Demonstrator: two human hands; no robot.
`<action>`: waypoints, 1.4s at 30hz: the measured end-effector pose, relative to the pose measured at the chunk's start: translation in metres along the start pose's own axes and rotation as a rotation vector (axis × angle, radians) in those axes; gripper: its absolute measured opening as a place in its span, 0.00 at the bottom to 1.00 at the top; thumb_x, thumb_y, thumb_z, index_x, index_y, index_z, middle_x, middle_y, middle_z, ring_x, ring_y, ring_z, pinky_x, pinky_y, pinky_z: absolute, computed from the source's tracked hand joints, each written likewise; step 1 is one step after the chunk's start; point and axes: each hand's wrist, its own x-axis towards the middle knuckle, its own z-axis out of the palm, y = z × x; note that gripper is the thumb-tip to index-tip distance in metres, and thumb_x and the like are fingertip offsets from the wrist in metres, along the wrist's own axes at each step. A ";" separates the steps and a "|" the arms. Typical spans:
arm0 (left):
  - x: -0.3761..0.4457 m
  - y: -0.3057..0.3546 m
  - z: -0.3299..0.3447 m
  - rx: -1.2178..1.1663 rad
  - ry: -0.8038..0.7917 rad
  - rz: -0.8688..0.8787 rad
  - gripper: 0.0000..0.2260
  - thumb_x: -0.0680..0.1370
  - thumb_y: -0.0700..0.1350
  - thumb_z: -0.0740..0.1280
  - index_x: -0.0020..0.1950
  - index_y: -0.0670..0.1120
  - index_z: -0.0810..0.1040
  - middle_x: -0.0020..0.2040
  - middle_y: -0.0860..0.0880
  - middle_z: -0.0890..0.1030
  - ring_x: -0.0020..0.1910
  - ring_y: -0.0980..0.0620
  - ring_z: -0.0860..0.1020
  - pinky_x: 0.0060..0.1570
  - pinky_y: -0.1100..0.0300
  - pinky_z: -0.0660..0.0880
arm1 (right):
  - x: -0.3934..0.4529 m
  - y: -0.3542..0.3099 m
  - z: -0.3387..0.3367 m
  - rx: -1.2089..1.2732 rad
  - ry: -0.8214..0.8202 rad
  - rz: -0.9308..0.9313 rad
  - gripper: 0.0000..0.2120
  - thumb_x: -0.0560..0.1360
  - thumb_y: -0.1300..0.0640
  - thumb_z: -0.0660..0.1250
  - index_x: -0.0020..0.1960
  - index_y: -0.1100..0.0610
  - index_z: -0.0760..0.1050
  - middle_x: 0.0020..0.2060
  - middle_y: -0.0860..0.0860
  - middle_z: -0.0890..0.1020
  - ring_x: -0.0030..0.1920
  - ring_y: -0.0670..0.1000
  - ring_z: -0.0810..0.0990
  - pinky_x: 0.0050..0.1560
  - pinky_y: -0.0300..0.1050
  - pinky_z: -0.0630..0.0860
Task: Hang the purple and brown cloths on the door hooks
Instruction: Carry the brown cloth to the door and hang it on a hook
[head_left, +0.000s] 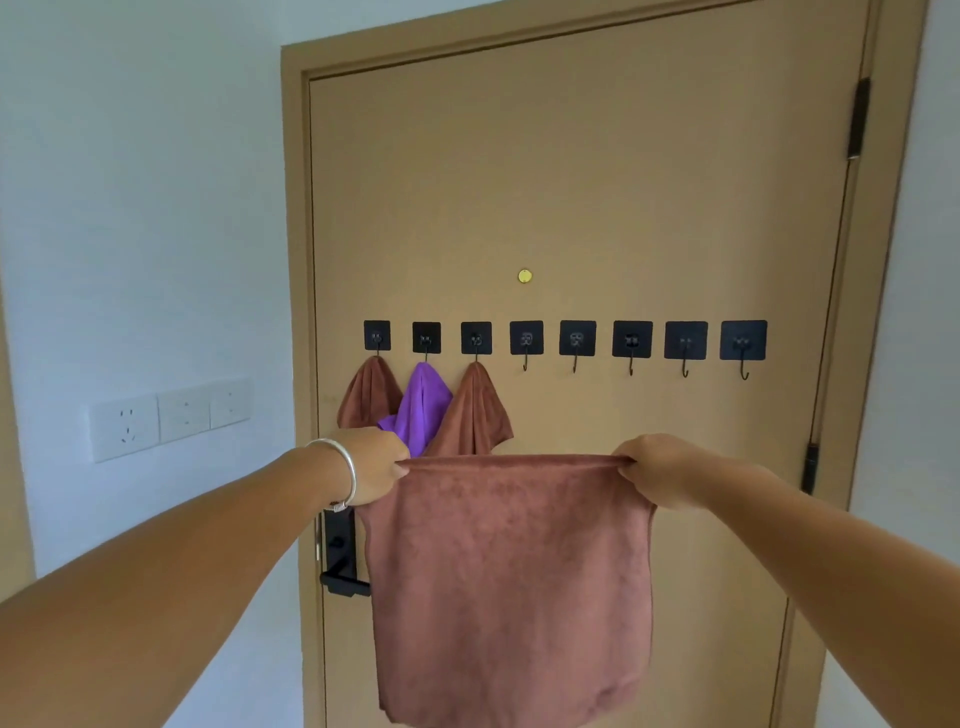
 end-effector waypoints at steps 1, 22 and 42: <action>0.012 -0.002 0.004 0.003 0.001 0.006 0.14 0.82 0.49 0.56 0.48 0.44 0.78 0.45 0.47 0.79 0.44 0.47 0.78 0.48 0.53 0.75 | 0.011 0.002 0.003 0.003 -0.003 0.005 0.17 0.82 0.56 0.51 0.60 0.53 0.78 0.53 0.52 0.80 0.52 0.53 0.77 0.55 0.49 0.75; 0.250 -0.048 0.005 -0.047 0.542 0.383 0.18 0.76 0.35 0.56 0.59 0.56 0.69 0.43 0.53 0.79 0.36 0.47 0.76 0.38 0.55 0.72 | 0.177 0.006 0.000 -0.016 0.522 0.127 0.18 0.74 0.68 0.50 0.47 0.43 0.63 0.38 0.45 0.76 0.36 0.50 0.73 0.29 0.44 0.64; 0.328 0.008 0.003 0.300 0.406 0.210 0.12 0.78 0.39 0.58 0.62 0.46 0.70 0.59 0.44 0.69 0.45 0.47 0.72 0.40 0.54 0.66 | 0.271 -0.019 -0.004 -0.581 0.373 -0.100 0.21 0.78 0.63 0.54 0.69 0.51 0.58 0.53 0.55 0.71 0.41 0.58 0.77 0.34 0.50 0.65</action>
